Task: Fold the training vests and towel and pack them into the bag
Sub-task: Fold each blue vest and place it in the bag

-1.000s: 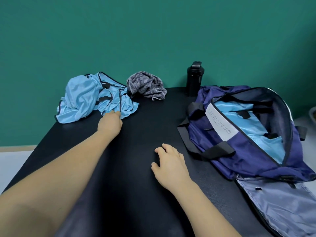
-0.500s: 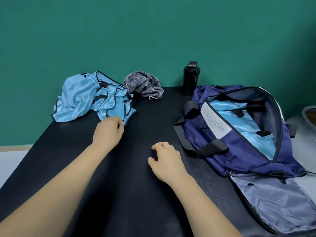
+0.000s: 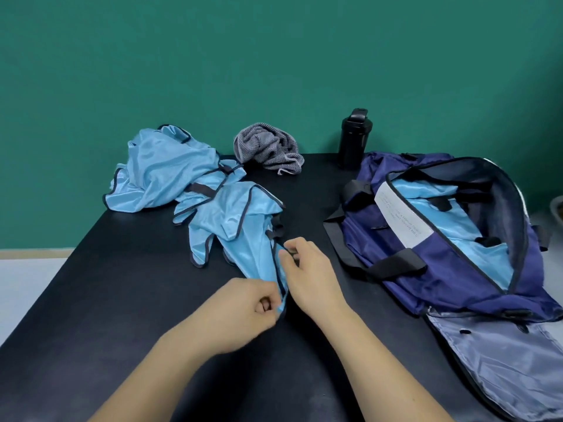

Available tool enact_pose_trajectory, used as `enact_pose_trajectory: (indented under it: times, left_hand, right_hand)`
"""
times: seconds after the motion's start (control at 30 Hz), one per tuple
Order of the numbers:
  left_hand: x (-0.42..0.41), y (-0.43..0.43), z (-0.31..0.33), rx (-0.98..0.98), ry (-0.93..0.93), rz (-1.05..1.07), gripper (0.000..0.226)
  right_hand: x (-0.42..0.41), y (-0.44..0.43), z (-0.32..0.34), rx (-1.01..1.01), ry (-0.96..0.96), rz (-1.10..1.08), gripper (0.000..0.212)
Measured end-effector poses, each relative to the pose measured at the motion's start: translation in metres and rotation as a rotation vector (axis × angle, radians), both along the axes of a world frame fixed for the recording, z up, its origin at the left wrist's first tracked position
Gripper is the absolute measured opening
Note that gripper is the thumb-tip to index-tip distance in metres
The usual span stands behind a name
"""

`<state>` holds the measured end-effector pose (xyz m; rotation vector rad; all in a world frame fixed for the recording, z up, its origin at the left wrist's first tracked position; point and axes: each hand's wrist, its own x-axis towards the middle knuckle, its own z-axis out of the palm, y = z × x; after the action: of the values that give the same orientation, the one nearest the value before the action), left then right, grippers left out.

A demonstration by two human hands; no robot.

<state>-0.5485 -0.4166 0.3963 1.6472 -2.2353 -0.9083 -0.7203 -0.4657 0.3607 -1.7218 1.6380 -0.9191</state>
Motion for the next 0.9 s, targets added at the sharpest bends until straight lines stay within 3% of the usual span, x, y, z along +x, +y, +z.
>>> enact_pose_trajectory:
  times: [0.1,0.2,0.33,0.47,0.57,0.7,0.9]
  left_hand:
    - [0.001,0.002,0.006,0.156,0.065,-0.083,0.005]
    - [0.015,-0.011,0.009,0.167,0.127,-0.035,0.002]
    - [0.049,-0.035,-0.005,0.002,0.213,0.222,0.009]
    - [0.076,-0.062,-0.031,-0.289,0.007,0.281,0.036]
    - [0.086,-0.078,-0.043,-0.303,-0.046,0.357,0.067]
    - [0.080,-0.087,-0.056,-0.268,-0.109,0.297,0.067]
    - [0.066,-0.091,-0.059,-0.292,-0.161,0.226,0.049]
  right_hand:
    - [0.005,-0.001,-0.007,-0.001,0.084,0.025,0.035]
    - [0.009,0.000,-0.013,-0.007,0.240,0.067,0.050]
    - [0.015,0.003,-0.018,-0.019,0.412,0.125,0.056]
    - [0.020,0.009,-0.013,-0.036,0.466,0.184,0.033]
    - [0.016,0.014,-0.005,0.028,0.437,0.255,0.021]
    - [0.006,0.017,0.006,0.121,0.317,0.283,0.003]
    - [-0.005,-0.002,0.005,-0.151,0.206,0.060,0.035]
